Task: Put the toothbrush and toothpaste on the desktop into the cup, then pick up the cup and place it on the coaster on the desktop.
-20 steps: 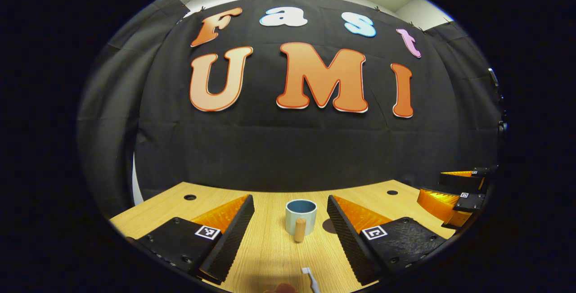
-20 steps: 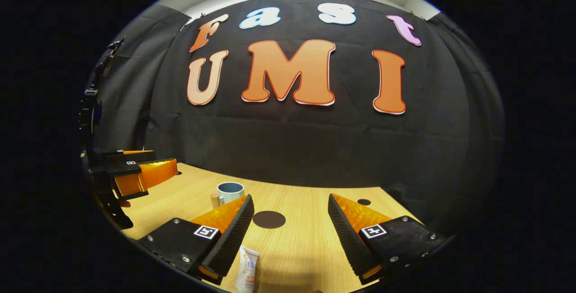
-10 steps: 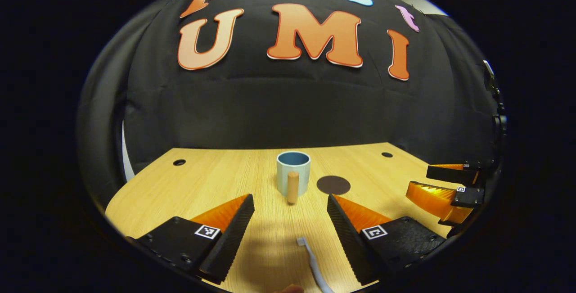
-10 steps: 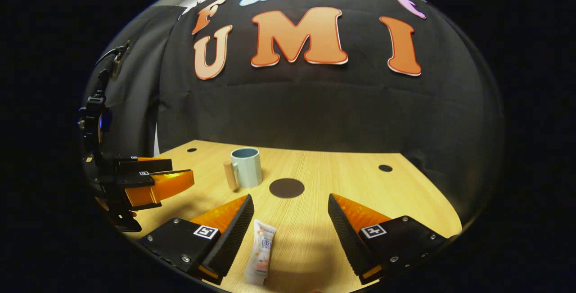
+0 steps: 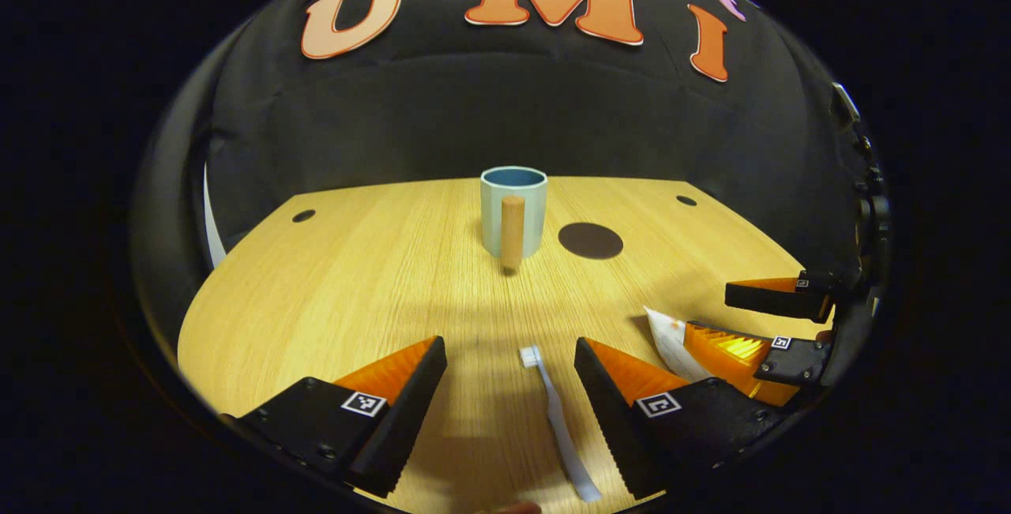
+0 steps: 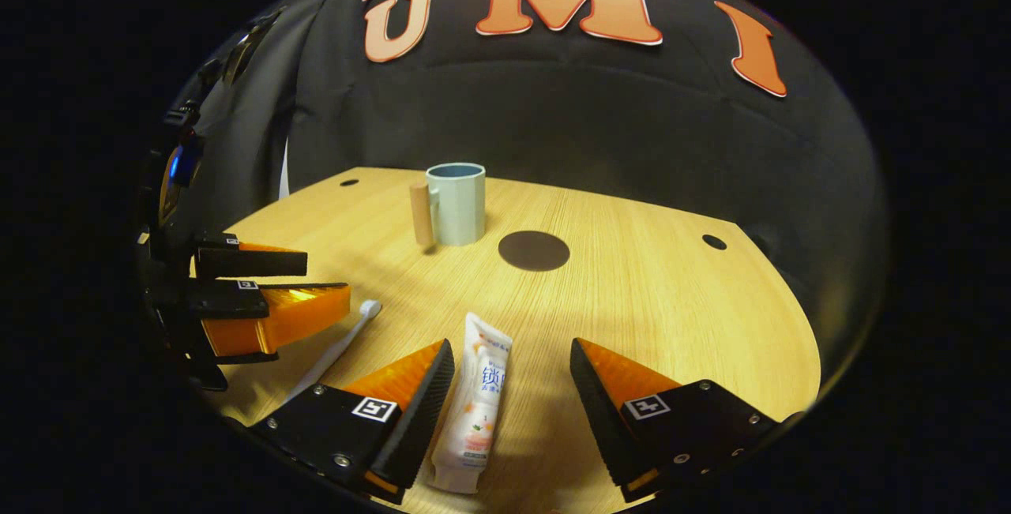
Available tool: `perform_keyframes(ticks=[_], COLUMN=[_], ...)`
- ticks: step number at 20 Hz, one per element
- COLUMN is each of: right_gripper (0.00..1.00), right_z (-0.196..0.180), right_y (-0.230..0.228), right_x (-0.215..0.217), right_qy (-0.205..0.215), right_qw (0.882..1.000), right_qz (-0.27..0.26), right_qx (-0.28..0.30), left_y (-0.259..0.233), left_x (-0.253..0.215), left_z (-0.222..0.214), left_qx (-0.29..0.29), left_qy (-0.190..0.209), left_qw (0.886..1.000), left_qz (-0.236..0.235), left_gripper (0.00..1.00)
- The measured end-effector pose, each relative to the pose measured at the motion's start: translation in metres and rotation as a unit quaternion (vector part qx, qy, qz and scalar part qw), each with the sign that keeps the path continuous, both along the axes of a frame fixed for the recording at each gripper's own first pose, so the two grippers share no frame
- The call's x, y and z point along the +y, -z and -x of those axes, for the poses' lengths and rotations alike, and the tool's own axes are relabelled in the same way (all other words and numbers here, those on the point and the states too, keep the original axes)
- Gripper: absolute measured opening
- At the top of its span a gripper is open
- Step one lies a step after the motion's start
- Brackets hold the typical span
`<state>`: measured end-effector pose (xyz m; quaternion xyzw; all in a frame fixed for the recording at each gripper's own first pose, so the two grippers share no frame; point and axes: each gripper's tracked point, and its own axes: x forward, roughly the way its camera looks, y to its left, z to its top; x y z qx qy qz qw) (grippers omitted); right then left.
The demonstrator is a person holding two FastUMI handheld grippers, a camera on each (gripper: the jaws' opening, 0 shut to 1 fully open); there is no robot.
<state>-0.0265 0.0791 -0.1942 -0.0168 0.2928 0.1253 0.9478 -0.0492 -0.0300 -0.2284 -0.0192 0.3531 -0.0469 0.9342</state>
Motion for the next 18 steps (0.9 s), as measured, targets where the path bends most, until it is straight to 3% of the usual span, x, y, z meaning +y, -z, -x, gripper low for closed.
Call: perform_keyframes(ticks=[6,8,10,14,16,18], right_gripper=[0.76,0.63,0.43,0.34,0.24,0.22], right_z=[0.004,0.002,0.005,0.007,0.012,0.015], right_y=[0.015,0.016,0.02,0.014,0.012,0.012], right_x=[0.008,0.01,0.012,0.015,0.015,0.015], right_qy=[-0.008,-0.004,-0.003,-0.001,-0.006,-0.011], right_qw=[1.0,1.0,0.999,0.998,0.998,0.999], right_qz=[0.006,-0.001,-0.006,-0.038,-0.039,-0.031], right_qx=[0.023,0.027,0.033,0.043,0.045,0.042], left_y=[0.021,0.03,0.035,0.033,0.032,0.036], left_x=[-0.008,-0.011,-0.014,-0.02,-0.026,-0.028], left_z=[0.012,0.02,0.027,0.033,0.035,0.037], left_qx=[0.039,0.055,0.068,0.09,0.098,0.107], left_qy=[0.003,-0.003,-0.008,-0.021,-0.02,-0.024], left_qw=[0.999,0.998,0.998,0.996,0.995,0.994], left_qz=[-0.008,-0.005,-0.006,-0.013,-0.013,-0.019], left_gripper=[0.99,0.99,0.99,0.98,0.95,0.78])
